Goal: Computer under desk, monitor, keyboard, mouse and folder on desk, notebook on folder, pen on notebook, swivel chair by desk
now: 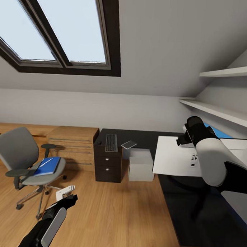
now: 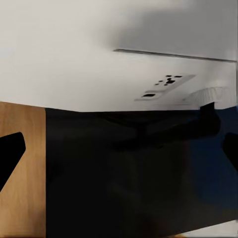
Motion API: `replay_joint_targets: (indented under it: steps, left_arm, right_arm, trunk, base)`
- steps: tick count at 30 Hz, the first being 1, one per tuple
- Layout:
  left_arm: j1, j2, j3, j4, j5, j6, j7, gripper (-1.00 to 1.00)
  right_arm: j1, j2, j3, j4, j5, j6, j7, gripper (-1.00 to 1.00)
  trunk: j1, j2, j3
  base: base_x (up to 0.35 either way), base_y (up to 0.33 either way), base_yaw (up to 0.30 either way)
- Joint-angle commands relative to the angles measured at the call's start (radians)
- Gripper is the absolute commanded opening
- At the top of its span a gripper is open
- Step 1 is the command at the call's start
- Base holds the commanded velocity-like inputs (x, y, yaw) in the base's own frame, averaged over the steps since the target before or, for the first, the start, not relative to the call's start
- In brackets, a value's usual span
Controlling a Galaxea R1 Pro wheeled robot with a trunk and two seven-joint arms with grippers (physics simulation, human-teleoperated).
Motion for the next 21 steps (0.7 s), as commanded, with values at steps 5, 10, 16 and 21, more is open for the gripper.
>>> replay_joint_targets:
  steps: [5, 10, 16, 21]
  left_arm:
    - [0.000, 0.001, -0.004, -0.001, 0.009, 0.001, 0.009, 1.00]
    - [0.000, 0.001, -0.004, -0.001, 0.009, 0.001, 0.009, 1.00]
    - [0.000, 0.001, -0.004, -0.001, 0.009, -0.003, 0.009, 1.00]
    - [0.000, 0.001, -0.004, -0.001, 0.009, -0.004, 0.009, 1.00]
  right_arm:
    - [-0.001, 0.001, -0.006, -0.002, 0.011, 0.001, 0.008, 1.00]
    - [-0.001, 0.000, -0.007, -0.038, 0.011, 0.002, 0.009, 1.00]
    - [0.000, 0.001, -0.008, -0.125, 0.011, 0.002, 0.010, 1.00]
    - [0.000, 0.005, -0.009, -0.143, 0.011, 0.001, 0.010, 1.00]
  trunk:
    - [0.000, -0.001, -0.001]
    - [0.000, -0.001, -0.001]
    - [0.000, -0.001, -0.001]
    - [0.000, -0.001, -0.001]
  base:
    - [-0.067, 0.000, 0.000]
    - [-0.005, 0.000, 0.000]
    - [0.243, 0.000, 0.000]
    - [0.315, 0.000, 0.000]
